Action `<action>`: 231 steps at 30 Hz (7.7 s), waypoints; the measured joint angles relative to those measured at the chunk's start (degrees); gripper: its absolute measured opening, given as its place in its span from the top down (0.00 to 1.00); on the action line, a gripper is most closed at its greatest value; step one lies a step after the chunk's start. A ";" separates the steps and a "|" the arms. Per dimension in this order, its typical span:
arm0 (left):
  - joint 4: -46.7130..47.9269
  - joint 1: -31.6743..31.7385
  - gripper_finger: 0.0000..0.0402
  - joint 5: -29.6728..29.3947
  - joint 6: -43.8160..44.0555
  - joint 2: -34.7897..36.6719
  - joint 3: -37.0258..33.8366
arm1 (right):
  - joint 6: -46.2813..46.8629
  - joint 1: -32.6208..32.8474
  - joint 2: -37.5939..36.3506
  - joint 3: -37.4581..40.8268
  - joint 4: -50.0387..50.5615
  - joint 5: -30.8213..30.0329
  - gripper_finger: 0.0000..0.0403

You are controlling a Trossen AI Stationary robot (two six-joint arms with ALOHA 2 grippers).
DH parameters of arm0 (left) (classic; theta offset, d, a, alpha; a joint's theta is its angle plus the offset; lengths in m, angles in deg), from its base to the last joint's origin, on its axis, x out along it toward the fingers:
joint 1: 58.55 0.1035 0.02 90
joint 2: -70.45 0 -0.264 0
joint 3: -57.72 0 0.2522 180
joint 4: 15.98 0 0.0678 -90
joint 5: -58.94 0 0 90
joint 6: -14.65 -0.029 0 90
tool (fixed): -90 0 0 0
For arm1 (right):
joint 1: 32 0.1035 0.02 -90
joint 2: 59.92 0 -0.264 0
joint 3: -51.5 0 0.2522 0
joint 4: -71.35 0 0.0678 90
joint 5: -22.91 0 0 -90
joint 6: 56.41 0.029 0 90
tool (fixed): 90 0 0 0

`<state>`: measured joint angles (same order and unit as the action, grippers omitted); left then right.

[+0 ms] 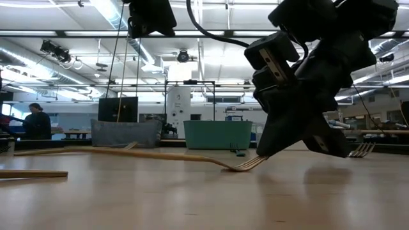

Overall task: Sort silverware by color (type)
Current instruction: Put the gold fork into the green bin

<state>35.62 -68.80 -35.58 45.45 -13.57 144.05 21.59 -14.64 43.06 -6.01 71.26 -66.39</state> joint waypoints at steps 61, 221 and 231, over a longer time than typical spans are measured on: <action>7.59 6.59 0.76 -0.98 -4.43 -0.02 0.03 | -62.03 -4.42 3.43 -20.79 24.96 9.99 0.73; 2.67 12.45 0.76 -4.89 -7.17 0.00 -0.01 | -64.37 -8.10 -5.23 -16.11 39.62 -0.40 0.98; -2.68 22.87 0.76 -5.02 -17.29 0.00 -0.01 | -57.59 -28.95 -18.56 -16.13 31.32 -15.70 0.98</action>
<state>32.94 -45.93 -40.60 28.16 -13.57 144.04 -36.00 -43.59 24.50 -22.14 102.58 -82.08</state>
